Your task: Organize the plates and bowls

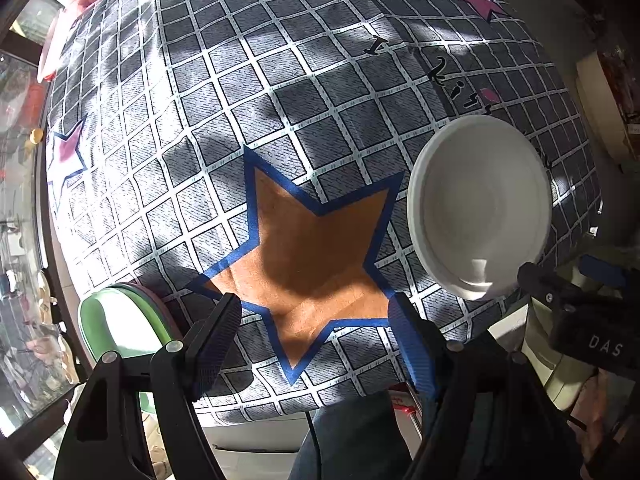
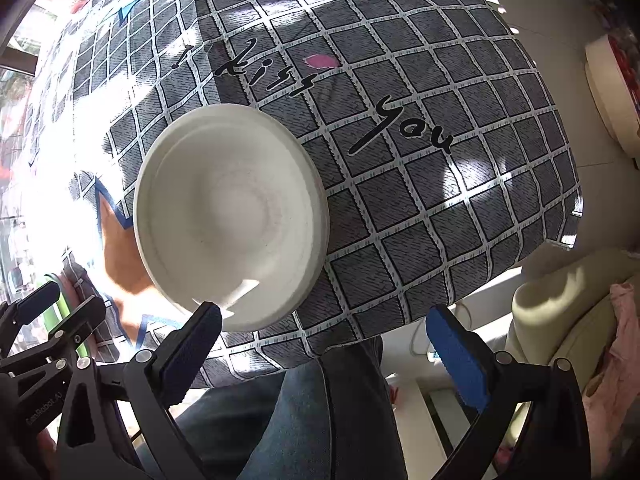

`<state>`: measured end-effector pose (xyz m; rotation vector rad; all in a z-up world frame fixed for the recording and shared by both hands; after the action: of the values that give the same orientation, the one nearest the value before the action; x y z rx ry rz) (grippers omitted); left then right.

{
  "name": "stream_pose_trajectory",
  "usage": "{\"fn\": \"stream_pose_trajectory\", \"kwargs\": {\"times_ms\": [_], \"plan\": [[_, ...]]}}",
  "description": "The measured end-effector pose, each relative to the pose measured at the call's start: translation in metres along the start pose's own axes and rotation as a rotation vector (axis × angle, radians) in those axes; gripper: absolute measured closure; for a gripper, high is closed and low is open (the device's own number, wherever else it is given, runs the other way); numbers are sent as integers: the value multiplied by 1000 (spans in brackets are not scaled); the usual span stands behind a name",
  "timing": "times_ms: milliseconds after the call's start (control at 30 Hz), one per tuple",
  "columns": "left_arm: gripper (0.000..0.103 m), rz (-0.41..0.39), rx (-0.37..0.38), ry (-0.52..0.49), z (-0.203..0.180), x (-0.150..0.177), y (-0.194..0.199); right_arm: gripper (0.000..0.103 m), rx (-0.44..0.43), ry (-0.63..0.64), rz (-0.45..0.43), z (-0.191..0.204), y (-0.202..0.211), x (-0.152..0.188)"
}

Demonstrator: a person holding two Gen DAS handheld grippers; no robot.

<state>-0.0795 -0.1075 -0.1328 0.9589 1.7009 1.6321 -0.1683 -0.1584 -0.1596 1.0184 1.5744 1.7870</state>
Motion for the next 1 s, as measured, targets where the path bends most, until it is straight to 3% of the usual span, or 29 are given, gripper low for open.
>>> {"fn": "stream_pose_trajectory", "kwargs": {"times_ms": [567,1000], "plan": [[24,20,13,0,-9,-7,-8,0,19,37,33,2,-9,-4],[24,-1,18,-3,-20,-16,-9,0,11,-13,52,-35,-22,-4]]}}
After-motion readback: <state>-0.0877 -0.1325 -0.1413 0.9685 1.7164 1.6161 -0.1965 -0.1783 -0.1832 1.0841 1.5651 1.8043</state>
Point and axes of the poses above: each gripper's, at about its wrist camera, not at the fingertips, and y roughly against the way its jaws point, z to its left, x to its underside, the point moved 6 cm from there along -y, roughly the way its jaws point, and after that the axes turned 3 degrees about x, right-handed, at the moved point
